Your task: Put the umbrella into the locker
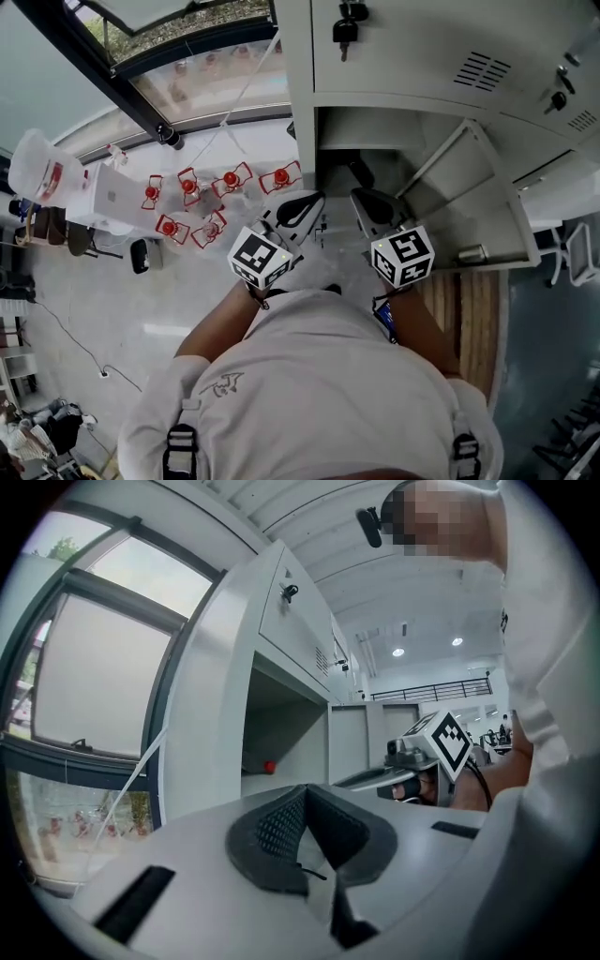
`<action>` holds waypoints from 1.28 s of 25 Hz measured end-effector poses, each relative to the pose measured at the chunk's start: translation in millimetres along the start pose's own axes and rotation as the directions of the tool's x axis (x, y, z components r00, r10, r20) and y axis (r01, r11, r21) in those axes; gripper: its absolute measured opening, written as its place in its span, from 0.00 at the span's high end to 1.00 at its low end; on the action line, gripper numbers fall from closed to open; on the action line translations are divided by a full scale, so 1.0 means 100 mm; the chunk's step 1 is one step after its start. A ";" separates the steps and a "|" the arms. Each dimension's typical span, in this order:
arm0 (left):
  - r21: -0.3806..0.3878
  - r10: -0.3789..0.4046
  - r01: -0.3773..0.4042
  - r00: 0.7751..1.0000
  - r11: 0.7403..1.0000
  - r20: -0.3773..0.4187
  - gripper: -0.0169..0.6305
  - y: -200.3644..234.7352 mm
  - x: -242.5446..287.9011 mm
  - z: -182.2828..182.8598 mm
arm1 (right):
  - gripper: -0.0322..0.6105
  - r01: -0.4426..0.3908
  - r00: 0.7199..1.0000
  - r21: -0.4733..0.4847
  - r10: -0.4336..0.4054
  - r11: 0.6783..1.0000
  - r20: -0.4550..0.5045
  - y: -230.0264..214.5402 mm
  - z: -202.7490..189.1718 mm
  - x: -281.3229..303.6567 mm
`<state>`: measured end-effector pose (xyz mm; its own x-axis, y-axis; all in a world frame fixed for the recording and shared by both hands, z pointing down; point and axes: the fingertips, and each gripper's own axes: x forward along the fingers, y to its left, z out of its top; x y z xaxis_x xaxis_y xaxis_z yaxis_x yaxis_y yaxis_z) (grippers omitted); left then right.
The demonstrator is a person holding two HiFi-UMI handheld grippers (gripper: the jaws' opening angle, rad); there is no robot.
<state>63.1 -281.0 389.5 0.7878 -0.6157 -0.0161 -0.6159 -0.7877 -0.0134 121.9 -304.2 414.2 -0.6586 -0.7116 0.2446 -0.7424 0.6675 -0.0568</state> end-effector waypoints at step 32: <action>-0.008 -0.237 0.237 0.971 0.971 0.004 0.96 -0.40 -2.15 -0.03 | 0.88 0.198 0.980 0.031 -0.198 0.980 0.027 2.35 -0.09 -0.33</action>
<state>-81.8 -117.5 396.1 0.9113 -0.4114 -0.0168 -0.4115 -0.9114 -0.0085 -30.1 -121.9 401.3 -0.5012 -0.8356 0.2250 -0.8614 0.5066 -0.0375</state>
